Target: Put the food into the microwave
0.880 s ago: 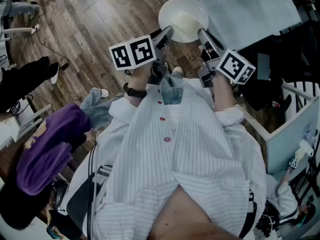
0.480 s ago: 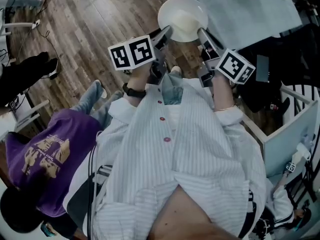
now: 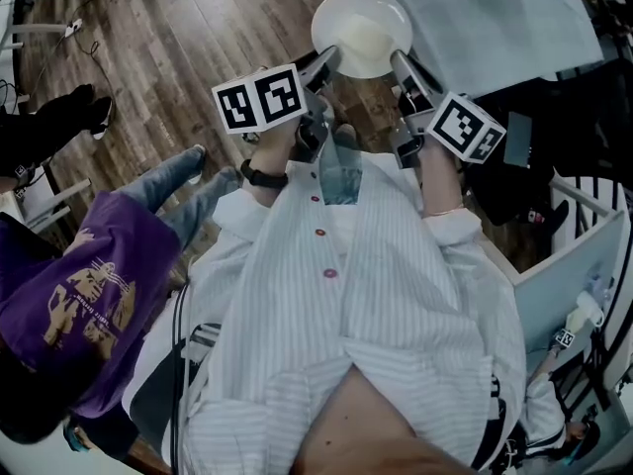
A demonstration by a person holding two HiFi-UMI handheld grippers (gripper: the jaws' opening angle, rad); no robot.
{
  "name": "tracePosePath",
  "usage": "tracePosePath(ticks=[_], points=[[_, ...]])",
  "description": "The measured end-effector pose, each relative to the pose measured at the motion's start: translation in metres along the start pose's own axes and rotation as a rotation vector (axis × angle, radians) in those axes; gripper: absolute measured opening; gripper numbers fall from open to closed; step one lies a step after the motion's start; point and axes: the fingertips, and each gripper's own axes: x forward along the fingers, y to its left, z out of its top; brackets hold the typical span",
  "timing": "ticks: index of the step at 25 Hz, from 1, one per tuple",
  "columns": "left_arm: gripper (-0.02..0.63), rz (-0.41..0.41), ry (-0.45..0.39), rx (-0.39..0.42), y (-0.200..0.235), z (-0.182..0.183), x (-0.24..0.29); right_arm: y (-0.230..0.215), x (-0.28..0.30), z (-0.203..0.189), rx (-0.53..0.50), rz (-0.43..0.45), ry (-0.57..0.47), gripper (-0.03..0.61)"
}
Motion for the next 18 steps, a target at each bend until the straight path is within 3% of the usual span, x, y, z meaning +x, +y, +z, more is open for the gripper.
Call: tracePosePath(ticks=[7, 18], points=[[0.077, -0.005, -0.006, -0.007, 0.015, 0.013, 0.002, 0.003, 0.019, 0.002, -0.007, -0.005, 0.004, 0.063], [0.078, -0.006, 0.018, -0.010, 0.056, 0.084, 0.032, 0.007, 0.098, 0.035, 0.007, -0.022, 0.006, 0.062]])
